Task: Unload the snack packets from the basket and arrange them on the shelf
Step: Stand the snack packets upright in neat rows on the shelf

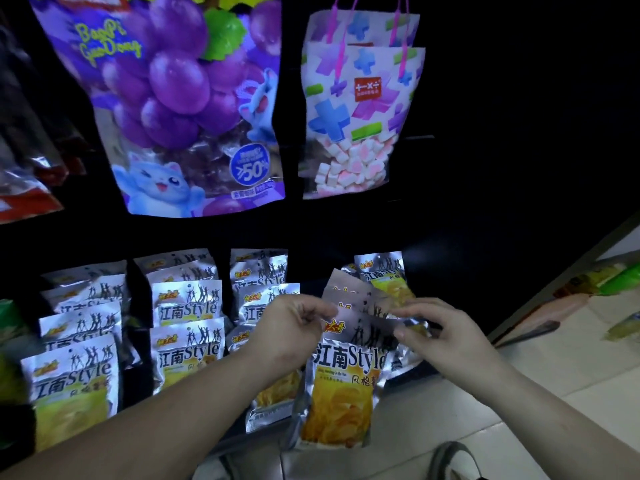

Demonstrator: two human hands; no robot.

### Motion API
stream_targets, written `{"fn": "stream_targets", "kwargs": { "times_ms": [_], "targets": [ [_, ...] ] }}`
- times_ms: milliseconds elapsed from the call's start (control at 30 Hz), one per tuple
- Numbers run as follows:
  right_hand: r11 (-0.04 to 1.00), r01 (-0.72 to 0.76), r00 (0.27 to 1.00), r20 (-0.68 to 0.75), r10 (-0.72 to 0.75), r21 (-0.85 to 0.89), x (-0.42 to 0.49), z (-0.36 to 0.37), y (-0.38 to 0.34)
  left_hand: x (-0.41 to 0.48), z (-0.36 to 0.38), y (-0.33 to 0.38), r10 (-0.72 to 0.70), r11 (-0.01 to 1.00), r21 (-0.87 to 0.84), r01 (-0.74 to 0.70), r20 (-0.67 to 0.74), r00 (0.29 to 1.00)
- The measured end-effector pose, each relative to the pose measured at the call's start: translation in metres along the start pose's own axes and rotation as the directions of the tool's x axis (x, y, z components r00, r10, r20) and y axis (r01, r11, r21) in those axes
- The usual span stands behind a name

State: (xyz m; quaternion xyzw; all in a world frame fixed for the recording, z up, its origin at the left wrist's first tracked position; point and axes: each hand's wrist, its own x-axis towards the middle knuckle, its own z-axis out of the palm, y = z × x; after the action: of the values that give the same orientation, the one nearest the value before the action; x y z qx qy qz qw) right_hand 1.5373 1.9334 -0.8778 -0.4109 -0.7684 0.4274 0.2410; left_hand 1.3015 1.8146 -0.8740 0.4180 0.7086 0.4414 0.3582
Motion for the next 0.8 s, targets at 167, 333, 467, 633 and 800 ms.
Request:
{"fn": "stream_targets", "kwargs": {
  "times_ms": [167,333,467,633,800],
  "targets": [
    [0.966,-0.232,0.972,0.001,0.234,-0.112,0.011,0.006,0.029,0.009,-0.013,-0.015,-0.065,0.998,0.018,0.067,-0.078,0.995],
    [0.89,-0.368,0.918,0.047,0.394,-0.269,0.052,0.005,0.078,0.018,-0.019,-0.035,-0.133,0.989,0.042,0.14,-0.142,0.981],
    [0.834,-0.427,0.892,-0.013,0.451,-0.35,0.081,0.018,0.119,0.028,-0.013,-0.044,-0.188,0.976,0.07,0.205,-0.188,0.964],
    [0.857,-0.467,0.882,-0.193,0.431,-0.219,0.115,0.036,0.153,0.042,-0.004,-0.044,-0.21,0.976,0.009,0.218,-0.221,0.952],
    [0.827,-0.423,0.902,-0.089,0.422,-0.371,0.137,0.05,0.169,0.052,0.009,-0.041,-0.211,0.977,-0.059,0.203,-0.214,0.954]
  ]
}}
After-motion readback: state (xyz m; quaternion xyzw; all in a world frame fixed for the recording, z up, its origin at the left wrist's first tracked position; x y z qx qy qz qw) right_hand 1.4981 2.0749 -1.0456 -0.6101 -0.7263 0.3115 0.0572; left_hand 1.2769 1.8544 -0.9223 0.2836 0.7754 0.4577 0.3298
